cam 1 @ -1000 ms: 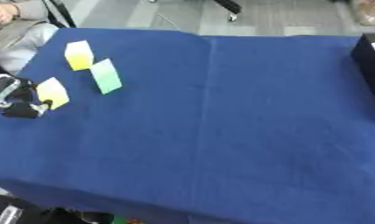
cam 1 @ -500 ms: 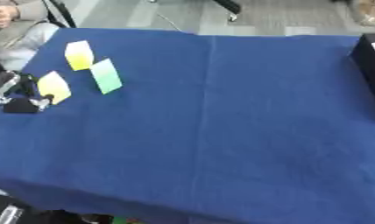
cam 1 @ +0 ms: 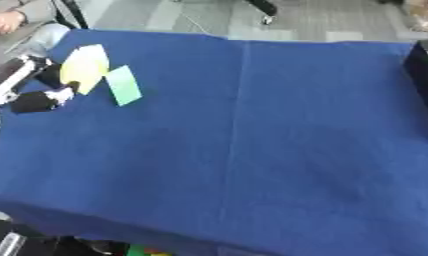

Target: Pick up the objects with one hand, pass them to the other hand, and then place them into the box on the other side of the table.

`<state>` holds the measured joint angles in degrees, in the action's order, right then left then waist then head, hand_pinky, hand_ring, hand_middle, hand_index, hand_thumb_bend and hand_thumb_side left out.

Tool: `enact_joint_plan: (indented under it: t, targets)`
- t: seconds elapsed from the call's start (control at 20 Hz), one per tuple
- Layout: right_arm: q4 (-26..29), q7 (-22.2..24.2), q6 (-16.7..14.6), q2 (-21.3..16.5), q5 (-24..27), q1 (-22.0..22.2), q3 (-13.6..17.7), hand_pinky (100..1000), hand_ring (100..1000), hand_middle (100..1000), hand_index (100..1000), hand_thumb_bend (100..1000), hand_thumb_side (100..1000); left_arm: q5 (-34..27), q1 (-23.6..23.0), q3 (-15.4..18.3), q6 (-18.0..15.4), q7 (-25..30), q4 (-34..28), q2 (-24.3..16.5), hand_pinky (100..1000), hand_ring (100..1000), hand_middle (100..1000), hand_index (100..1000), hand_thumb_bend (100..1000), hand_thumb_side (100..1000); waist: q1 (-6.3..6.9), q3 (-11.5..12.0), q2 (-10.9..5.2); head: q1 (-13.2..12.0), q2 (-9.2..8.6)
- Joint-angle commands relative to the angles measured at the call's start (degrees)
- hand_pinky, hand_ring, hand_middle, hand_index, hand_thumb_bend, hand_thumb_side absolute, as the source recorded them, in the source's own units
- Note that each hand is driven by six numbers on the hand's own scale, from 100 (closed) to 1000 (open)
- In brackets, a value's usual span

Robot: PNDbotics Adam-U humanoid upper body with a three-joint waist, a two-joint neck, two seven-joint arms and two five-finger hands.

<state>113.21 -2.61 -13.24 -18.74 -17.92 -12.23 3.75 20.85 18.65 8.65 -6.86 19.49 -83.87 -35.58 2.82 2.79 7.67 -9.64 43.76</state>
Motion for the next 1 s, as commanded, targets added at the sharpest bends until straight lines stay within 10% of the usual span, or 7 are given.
enact_joint_plan:
  t: [0.05,0.15,0.2,0.45,1.0]
  targets:
    - [1.4,3.2,-2.7,-3.1,-0.6,-3.0,-3.1,832,806,787,984,100,342,-4.1,0.4,0.4,0.9,3.0,-6.9,1.2,703,541,444,623,100,558,-0.09,0.2,-1.14,0.5,0.14]
    - [1.4,5.1,-4.8,-4.1,-1.3,-5.2,-5.2,825,804,783,968,100,220,-6.3,0.6,-0.6,1.5,5.0,-9.8,2.3,702,539,439,622,238,589,-0.17,0.4,-1.17,0.9,0.3]
    - [1.4,6.1,-6.0,-4.7,-1.6,-6.3,-6.3,822,802,786,961,100,211,-7.7,0.9,-1.3,1.7,6.2,-11.1,2.8,702,540,442,621,100,571,-0.23,0.5,-1.18,1.0,0.33]
    - [1.4,9.9,-10.8,-7.1,-3.0,-11.4,-11.0,810,804,796,932,100,100,-11.7,2.3,-5.0,2.4,11.7,-15.1,2.7,702,541,445,623,100,580,-0.33,0.6,-1.14,1.4,0.35]
    - [1.1,16.7,-20.4,-9.3,-7.9,-20.6,-19.0,818,833,835,903,100,100,-13.7,6.9,-12.8,0.8,19.0,-15.9,0.2,704,547,450,626,100,567,-0.22,0.7,-0.92,2.3,0.35]
